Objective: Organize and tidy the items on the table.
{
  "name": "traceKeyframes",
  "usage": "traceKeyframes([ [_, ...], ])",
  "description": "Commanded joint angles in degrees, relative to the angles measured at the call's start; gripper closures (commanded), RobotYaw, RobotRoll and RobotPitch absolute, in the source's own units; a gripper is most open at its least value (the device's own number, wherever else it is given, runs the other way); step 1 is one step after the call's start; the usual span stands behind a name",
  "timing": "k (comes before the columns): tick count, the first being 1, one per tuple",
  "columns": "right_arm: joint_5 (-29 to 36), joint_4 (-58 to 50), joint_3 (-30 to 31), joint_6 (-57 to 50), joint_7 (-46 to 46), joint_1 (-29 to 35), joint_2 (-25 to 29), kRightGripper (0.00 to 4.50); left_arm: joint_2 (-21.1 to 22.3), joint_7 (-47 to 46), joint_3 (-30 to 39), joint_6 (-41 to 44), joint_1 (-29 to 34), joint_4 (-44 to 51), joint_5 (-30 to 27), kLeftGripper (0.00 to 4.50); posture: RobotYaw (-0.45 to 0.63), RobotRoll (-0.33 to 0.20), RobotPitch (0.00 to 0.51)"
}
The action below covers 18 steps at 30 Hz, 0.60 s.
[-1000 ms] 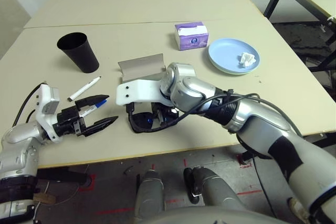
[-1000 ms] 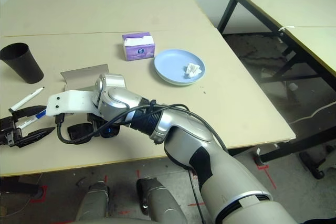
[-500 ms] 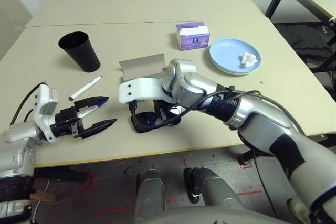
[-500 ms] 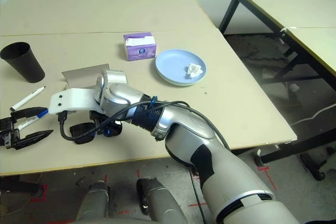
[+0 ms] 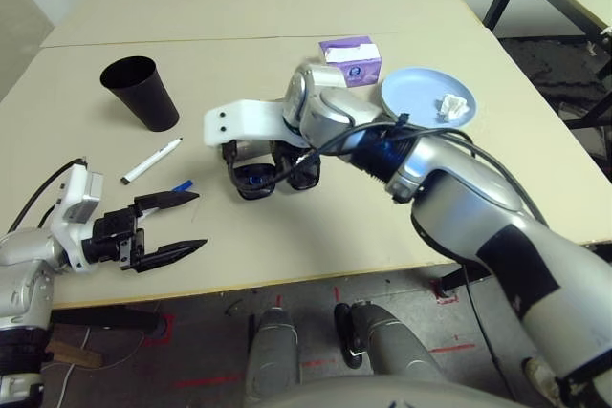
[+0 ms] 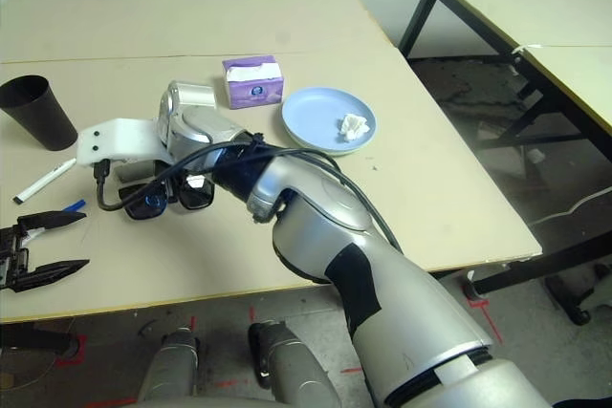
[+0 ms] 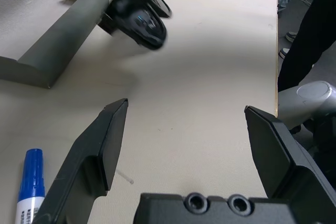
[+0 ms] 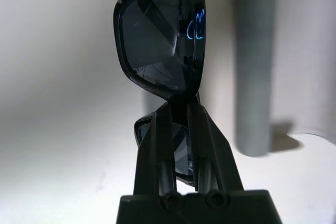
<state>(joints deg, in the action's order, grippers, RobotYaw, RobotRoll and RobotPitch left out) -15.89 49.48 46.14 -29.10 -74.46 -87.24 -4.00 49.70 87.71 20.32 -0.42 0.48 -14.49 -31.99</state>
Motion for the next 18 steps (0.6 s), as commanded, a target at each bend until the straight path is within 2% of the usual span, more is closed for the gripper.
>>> traceKeyframes([
  [1, -1.18, 4.12, -2.0, 3.49, 0.64, -2.0, -1.57, 4.39, 0.24, 0.05, 0.55, -0.09, 1.0, 0.76, -0.11, 0.0, 0.04, 0.0, 0.16],
  [11, -2.59, 18.03, -8.98, 13.18, 8.01, -9.7, -5.29, 4.39, 1.82, -1.76, 4.57, -0.18, 1.1, -1.59, -0.42, 0.0, 0.07, 0.0, 0.169],
  [18, -2.84, 22.65, -13.18, 17.0, 13.3, -10.73, -7.7, 4.39, 1.48, -4.99, 10.83, -0.23, 5.95, 0.33, -1.16, 0.0, 0.12, 0.0, 0.18],
])
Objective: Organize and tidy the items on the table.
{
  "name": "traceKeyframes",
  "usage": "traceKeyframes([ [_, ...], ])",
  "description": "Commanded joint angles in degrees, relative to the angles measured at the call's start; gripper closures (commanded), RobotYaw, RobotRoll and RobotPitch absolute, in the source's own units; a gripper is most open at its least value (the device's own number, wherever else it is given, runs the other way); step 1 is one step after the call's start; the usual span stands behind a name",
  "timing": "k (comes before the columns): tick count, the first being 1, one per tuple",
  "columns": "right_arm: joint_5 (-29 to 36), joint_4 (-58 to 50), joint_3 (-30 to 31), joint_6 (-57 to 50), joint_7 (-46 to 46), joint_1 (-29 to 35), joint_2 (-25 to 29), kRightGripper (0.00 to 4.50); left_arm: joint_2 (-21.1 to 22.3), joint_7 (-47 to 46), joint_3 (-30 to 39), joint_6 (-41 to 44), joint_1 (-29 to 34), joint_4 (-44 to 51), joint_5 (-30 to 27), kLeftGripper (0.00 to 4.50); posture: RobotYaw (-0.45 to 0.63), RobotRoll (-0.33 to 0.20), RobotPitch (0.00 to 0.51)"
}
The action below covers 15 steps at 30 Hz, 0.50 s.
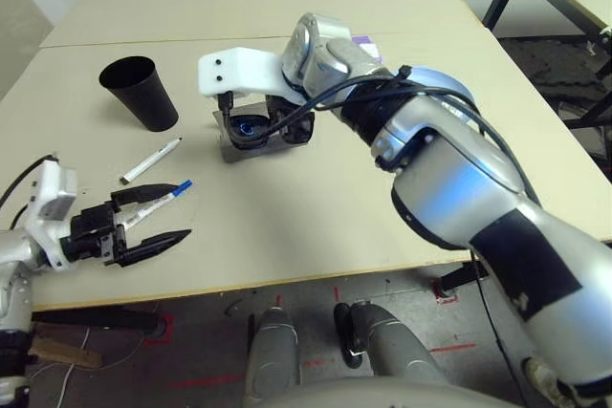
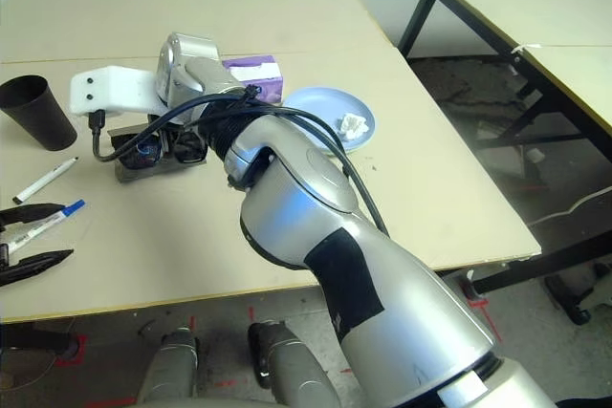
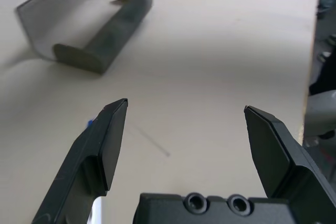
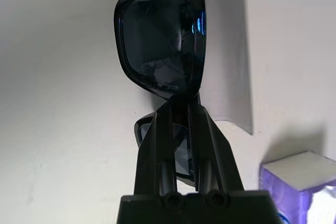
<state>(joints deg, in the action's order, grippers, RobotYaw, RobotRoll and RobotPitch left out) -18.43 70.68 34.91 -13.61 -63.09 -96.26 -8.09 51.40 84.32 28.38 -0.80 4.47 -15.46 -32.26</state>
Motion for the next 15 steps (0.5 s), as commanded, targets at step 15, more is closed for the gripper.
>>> traceKeyframes([
  [15, -0.53, 3.94, -6.26, 5.78, 10.21, -0.2, -7.78, 4.39, -2.09, -7.22, 9.55, 1.96, 10.14, 8.04, -3.41, 0.0, 0.19, 0.0, 0.202],
])
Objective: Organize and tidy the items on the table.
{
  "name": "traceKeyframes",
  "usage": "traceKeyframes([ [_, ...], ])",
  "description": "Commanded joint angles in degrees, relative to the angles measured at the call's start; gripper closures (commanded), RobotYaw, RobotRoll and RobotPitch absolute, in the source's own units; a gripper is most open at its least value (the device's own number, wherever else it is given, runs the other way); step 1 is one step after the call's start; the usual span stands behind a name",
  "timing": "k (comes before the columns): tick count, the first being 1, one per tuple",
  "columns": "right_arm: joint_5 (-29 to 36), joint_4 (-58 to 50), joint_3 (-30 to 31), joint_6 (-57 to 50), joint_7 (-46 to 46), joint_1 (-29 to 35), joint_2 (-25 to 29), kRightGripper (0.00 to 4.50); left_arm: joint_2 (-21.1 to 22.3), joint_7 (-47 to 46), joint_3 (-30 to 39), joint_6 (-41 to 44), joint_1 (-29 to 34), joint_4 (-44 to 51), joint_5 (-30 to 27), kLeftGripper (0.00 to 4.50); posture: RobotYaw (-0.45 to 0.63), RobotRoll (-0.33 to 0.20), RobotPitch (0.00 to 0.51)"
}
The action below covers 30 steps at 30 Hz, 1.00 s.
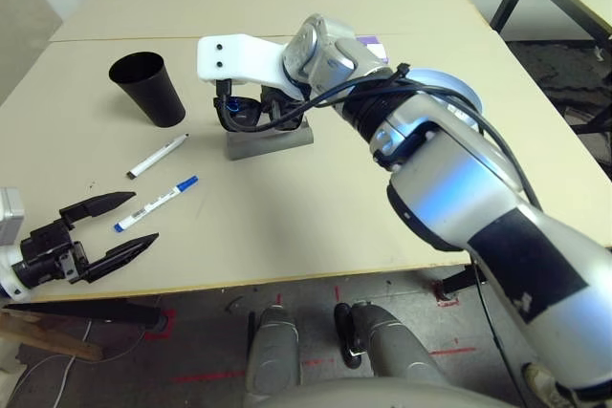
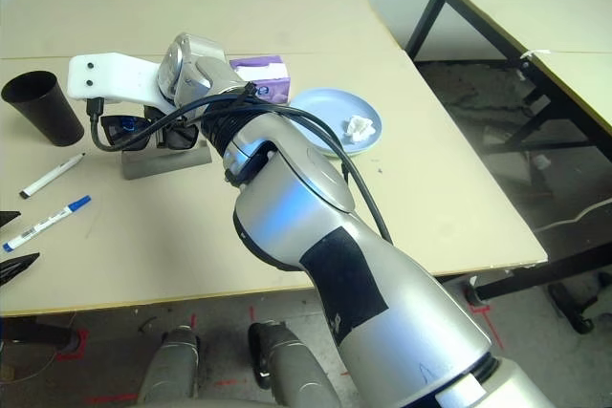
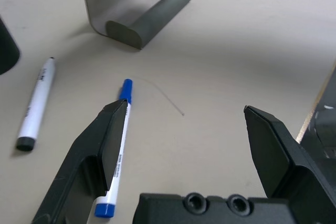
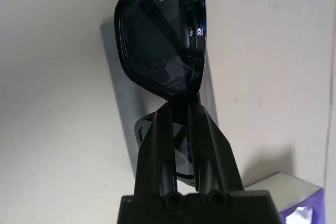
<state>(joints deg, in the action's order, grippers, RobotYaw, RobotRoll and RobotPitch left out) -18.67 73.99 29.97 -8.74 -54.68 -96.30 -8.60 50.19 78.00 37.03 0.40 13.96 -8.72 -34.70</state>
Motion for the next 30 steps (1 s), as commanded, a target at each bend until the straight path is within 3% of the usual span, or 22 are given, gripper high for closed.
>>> traceKeyframes([
  [1, -0.32, 0.73, -1.44, 1.11, 2.3, 0.01, -7.33, 4.39, -1.07, -1.32, 1.0, 0.93, 0.57, 1.52, -1.12, 0.0, 0.19, 0.0, 0.202],
  [30, -2.62, 1.86, -1.5, 5.22, 8.01, 7.57, -6.78, 4.39, -2.52, -4.36, -0.57, 1.97, -2.95, 1.91, -1.17, 0.0, 0.17, 0.0, 0.219],
])
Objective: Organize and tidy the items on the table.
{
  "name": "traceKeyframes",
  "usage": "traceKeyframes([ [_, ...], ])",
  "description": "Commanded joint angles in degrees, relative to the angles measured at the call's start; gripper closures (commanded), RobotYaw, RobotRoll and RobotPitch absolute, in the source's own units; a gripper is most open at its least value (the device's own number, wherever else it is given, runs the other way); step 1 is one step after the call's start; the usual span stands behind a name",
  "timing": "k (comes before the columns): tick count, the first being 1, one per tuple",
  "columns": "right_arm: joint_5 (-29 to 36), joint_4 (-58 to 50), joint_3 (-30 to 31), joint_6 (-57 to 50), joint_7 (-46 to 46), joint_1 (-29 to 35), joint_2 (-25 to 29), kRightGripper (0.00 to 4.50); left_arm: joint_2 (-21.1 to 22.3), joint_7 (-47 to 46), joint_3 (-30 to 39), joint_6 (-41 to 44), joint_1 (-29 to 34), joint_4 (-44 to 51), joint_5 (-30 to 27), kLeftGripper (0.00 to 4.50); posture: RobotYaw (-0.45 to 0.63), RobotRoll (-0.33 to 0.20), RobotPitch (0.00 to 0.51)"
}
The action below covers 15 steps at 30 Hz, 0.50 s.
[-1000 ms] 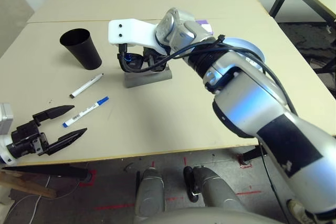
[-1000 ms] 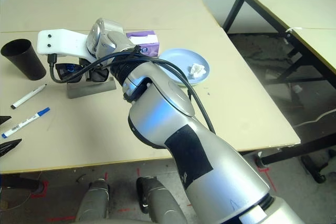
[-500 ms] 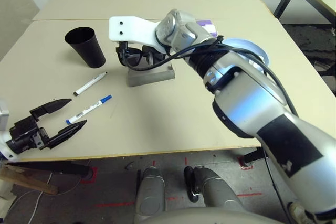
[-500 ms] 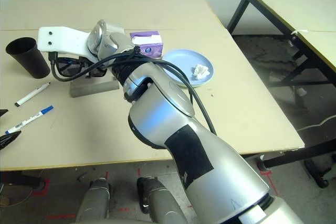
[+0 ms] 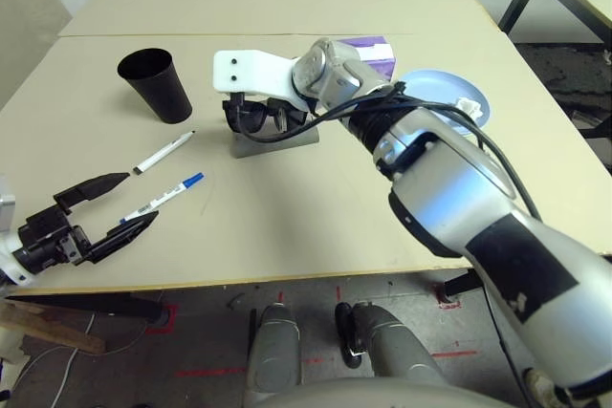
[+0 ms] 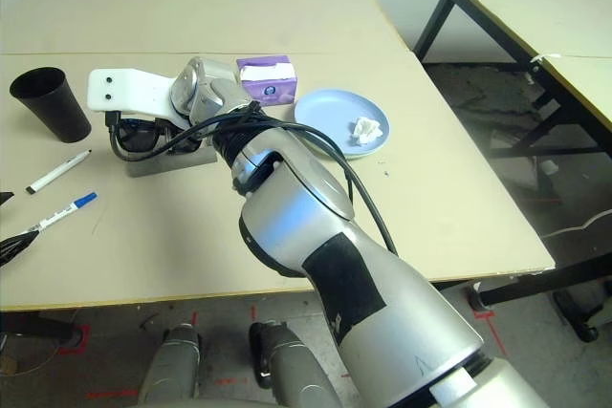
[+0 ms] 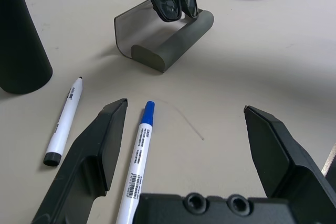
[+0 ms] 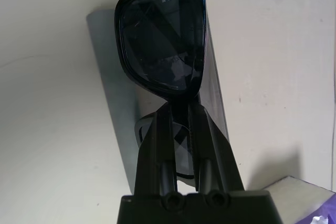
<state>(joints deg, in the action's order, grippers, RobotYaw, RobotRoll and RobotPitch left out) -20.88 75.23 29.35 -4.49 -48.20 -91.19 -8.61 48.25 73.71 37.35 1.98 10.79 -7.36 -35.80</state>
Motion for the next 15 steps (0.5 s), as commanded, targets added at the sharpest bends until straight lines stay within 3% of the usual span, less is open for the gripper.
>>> traceKeyframes([
  [1, -0.41, 0.64, -0.96, 1.21, 2.21, 2.43, -6.81, 4.39, -0.69, -0.08, -1.0, 0.4, 0.18, 0.6, -0.06, 0.0, 0.17, 0.0, 0.218],
  [15, -2.5, 1.33, 0.11, 2.18, 3.93, 4.9, -6.32, 4.39, -1.54, -0.42, -1.32, 0.54, -0.14, 1.36, -0.13, 0.0, 0.18, 0.0, 0.219],
])
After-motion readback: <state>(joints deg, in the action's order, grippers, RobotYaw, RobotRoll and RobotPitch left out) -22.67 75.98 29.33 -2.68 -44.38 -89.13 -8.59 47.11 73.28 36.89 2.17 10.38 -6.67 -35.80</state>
